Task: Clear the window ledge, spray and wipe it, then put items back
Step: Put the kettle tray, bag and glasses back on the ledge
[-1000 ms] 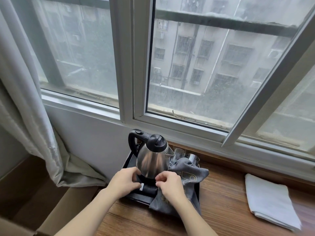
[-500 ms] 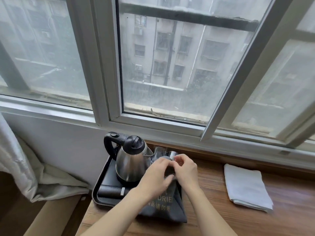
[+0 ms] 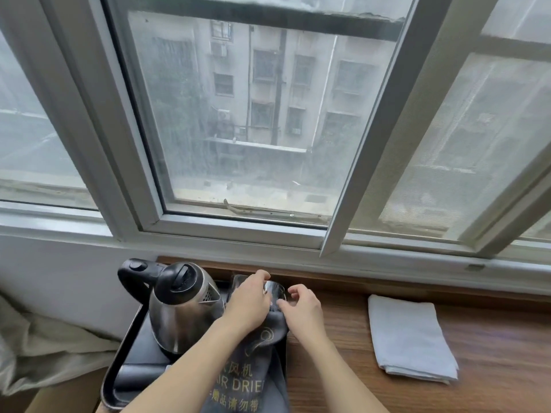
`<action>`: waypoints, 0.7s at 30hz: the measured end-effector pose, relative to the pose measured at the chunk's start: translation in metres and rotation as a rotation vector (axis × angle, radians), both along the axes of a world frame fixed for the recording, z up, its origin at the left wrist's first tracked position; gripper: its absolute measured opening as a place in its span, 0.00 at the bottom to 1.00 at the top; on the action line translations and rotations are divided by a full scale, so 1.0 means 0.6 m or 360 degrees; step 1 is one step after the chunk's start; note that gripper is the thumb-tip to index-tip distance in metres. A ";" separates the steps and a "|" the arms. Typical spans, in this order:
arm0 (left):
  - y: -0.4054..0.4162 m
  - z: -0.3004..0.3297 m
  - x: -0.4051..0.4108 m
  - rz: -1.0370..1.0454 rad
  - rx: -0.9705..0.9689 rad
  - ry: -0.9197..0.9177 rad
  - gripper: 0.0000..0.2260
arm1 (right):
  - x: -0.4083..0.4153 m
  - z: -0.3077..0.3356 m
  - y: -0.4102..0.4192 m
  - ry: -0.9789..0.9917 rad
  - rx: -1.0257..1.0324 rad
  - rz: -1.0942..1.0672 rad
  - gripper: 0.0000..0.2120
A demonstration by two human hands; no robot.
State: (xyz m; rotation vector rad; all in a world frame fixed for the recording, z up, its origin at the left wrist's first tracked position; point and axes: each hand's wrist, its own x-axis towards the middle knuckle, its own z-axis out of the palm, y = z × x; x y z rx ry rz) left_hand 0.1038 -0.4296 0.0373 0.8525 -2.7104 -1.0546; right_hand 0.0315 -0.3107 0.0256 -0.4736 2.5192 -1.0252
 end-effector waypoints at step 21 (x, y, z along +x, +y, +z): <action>-0.023 -0.029 0.021 0.0014 0.0071 -0.0287 0.29 | -0.010 -0.017 -0.068 -0.0412 0.0477 0.0037 0.41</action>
